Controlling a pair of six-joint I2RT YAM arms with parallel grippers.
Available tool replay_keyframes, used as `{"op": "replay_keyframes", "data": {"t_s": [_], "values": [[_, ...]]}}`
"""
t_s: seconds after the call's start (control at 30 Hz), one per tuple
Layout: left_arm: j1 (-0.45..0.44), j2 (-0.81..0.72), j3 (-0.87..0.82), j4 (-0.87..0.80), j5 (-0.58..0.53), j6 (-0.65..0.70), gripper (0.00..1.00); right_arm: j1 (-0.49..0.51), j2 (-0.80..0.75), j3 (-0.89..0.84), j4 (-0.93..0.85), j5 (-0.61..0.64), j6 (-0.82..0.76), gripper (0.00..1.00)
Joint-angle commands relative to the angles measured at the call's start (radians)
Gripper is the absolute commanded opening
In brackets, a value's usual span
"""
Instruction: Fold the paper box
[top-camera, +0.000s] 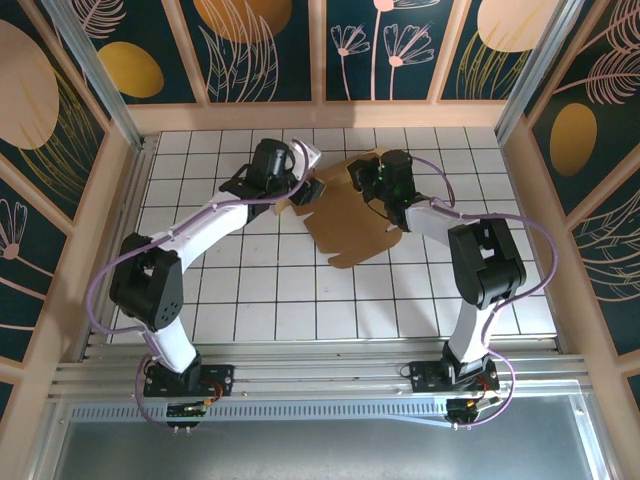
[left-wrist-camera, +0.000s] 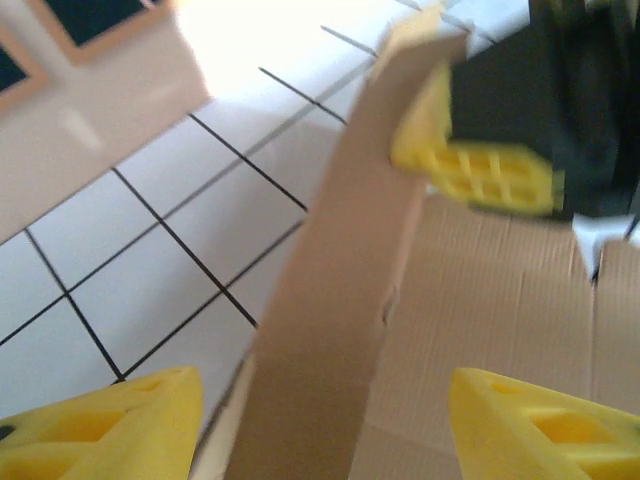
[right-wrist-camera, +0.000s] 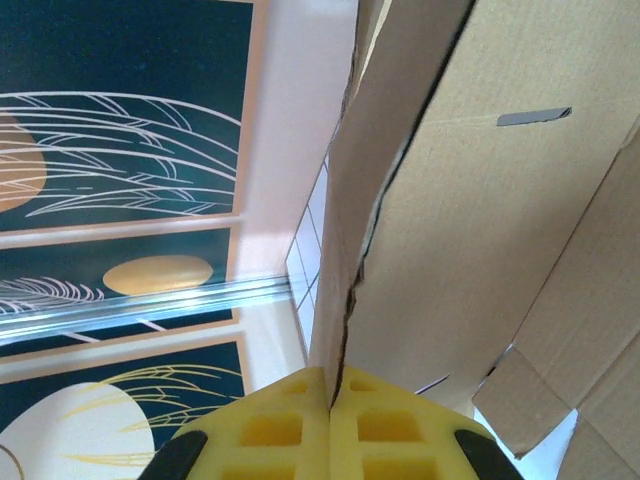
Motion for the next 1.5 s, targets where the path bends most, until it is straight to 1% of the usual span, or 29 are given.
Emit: {"op": "replay_keyframes", "data": {"t_s": [0.0,0.07,0.1,0.13,0.2,0.27,0.3,0.37,0.43,0.57,0.6,0.67,0.73,0.77,0.87,0.93,1.07,1.13,1.17,1.23,1.3,1.37,1.47], "values": [[0.016,-0.082,0.026,-0.086,-0.064,-0.255,0.66,0.003,0.021,-0.022,0.062,0.012,-0.084,0.03],[0.043,-0.100,0.020,-0.117,-0.061,-0.337,0.65,0.003,0.026,-0.032,0.086,0.013,-0.098,0.03],[0.060,-0.102,0.024,-0.138,-0.060,-0.393,0.61,0.001,0.032,-0.036,0.103,0.009,-0.106,0.03],[0.076,-0.098,0.031,-0.158,-0.057,-0.446,0.54,0.002,0.039,-0.040,0.123,0.004,-0.117,0.03],[0.092,-0.095,0.029,-0.165,-0.015,-0.561,0.39,0.004,0.055,-0.034,0.134,-0.001,-0.132,0.03],[0.092,-0.100,-0.010,-0.101,0.076,-0.659,0.31,0.006,0.072,-0.033,0.161,0.002,-0.141,0.03],[0.092,-0.102,-0.033,-0.057,0.127,-0.704,0.29,0.008,0.080,-0.035,0.171,0.005,-0.140,0.03],[0.092,-0.099,-0.057,-0.008,0.161,-0.780,0.27,0.008,0.092,-0.040,0.194,0.010,-0.143,0.04],[0.092,-0.091,-0.059,-0.004,0.139,-0.803,0.27,0.008,0.100,-0.042,0.199,0.018,-0.146,0.04],[0.092,-0.074,-0.073,0.006,0.053,-0.830,0.27,0.010,0.108,-0.049,0.214,0.020,-0.147,0.05],[0.092,-0.062,-0.069,0.008,0.058,-0.834,0.27,0.009,0.112,-0.050,0.221,0.020,-0.141,0.05],[0.092,-0.043,-0.071,0.040,0.104,-0.835,0.26,0.010,0.119,-0.051,0.233,0.013,-0.135,0.05],[0.092,-0.030,-0.084,0.081,0.124,-0.865,0.20,0.012,0.120,-0.054,0.244,0.013,-0.129,0.05],[0.091,-0.030,-0.088,0.102,0.142,-0.881,0.19,0.014,0.119,-0.054,0.246,0.013,-0.128,0.05],[0.090,0.035,-0.071,0.104,0.153,-0.912,0.20,0.015,0.114,-0.050,0.245,0.013,-0.126,0.06],[0.090,0.057,-0.071,0.126,0.161,-0.925,0.25,0.016,0.113,-0.046,0.242,0.009,-0.123,0.06],[0.090,0.105,-0.065,0.186,0.207,-0.952,0.30,0.018,0.109,-0.042,0.243,0.002,-0.121,0.06],[0.090,0.118,-0.060,0.207,0.208,-0.956,0.36,0.019,0.108,-0.041,0.241,0.002,-0.121,0.06],[0.090,0.121,-0.064,0.233,0.214,-0.960,0.41,0.019,0.108,-0.041,0.241,0.000,-0.120,0.06],[0.090,0.126,-0.071,0.282,0.240,-0.979,0.50,0.020,0.108,-0.040,0.241,-0.003,-0.120,0.06],[0.090,0.134,-0.074,0.314,0.262,-1.005,0.56,0.020,0.107,-0.040,0.239,-0.003,-0.120,0.06],[0.090,0.144,-0.079,0.344,0.272,-1.036,0.58,0.022,0.106,-0.038,0.237,-0.005,-0.119,0.06],[0.090,0.156,-0.097,0.430,0.295,-1.084,0.57,0.022,0.106,-0.035,0.237,-0.010,-0.118,0.06]]}}
